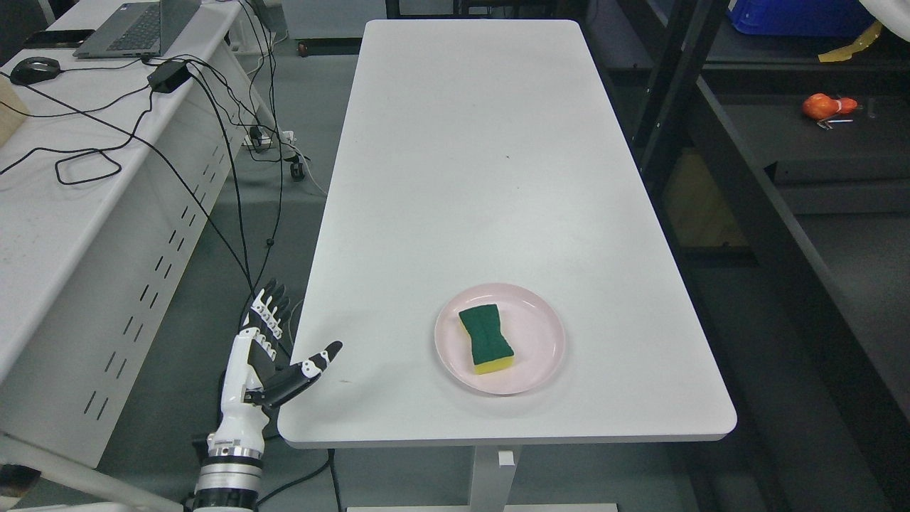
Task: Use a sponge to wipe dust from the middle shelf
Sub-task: 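Raise the left hand from beside the table toward the pink plate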
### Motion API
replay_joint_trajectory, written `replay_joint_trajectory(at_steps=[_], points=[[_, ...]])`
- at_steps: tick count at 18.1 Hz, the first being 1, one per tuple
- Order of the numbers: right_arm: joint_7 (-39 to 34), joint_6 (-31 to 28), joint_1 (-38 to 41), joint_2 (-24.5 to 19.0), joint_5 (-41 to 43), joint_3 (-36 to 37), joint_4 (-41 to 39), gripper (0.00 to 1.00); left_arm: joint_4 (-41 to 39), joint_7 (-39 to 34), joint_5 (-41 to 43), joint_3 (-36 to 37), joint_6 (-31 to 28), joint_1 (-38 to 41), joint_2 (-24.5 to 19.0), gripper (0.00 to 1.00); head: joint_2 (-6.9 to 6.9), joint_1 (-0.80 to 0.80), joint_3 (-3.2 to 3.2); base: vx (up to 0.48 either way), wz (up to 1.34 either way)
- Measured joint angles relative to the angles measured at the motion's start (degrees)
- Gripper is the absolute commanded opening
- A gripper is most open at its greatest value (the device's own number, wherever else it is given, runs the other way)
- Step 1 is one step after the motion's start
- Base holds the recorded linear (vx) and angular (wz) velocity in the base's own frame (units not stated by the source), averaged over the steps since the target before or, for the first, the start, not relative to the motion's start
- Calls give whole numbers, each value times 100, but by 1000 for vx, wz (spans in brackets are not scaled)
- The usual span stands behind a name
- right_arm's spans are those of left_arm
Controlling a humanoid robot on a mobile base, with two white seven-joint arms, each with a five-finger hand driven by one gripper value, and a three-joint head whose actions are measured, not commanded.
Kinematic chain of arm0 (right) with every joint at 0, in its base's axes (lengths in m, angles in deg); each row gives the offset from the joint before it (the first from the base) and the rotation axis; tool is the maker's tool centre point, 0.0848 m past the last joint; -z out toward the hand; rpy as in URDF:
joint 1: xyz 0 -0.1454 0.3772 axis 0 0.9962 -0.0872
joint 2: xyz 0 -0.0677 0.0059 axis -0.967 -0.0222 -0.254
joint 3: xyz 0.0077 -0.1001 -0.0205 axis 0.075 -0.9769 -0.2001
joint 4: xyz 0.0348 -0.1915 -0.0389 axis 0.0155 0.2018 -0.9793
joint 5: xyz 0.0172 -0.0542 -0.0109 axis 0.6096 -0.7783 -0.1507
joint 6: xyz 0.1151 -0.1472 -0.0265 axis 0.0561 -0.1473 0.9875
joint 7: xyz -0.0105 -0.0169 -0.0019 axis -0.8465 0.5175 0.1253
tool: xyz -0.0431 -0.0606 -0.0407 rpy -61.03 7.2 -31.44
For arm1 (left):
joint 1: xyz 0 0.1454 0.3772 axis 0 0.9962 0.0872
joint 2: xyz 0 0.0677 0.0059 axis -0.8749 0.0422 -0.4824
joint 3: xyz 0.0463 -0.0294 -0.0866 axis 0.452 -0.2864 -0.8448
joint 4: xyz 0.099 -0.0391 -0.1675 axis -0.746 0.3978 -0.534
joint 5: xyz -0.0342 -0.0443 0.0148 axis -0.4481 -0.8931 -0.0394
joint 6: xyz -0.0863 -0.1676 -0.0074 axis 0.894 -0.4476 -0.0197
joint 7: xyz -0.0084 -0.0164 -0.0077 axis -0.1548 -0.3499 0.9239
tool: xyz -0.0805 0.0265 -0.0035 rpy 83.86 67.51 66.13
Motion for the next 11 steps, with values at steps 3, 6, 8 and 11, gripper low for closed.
replay_joint_trajectory(at_steps=[3,6,8,11], points=[[1,1,0,0,0,0,0,100,9,0,0,-4,-11,-3,0,99,0,0,0,0,0],[1,1,0,0,0,0,0,100,18,84,0,-8,16,-17,0,99,0,0,0,0,0],[1,1,0,0,0,0,0,100,27,273,0,-10,90,-65,-2,98,0,0,0,0,0],[2,1,1,0,0,0,0,100,72,889,42,-11,496,-285,-183,95,0,0,0,0,0]])
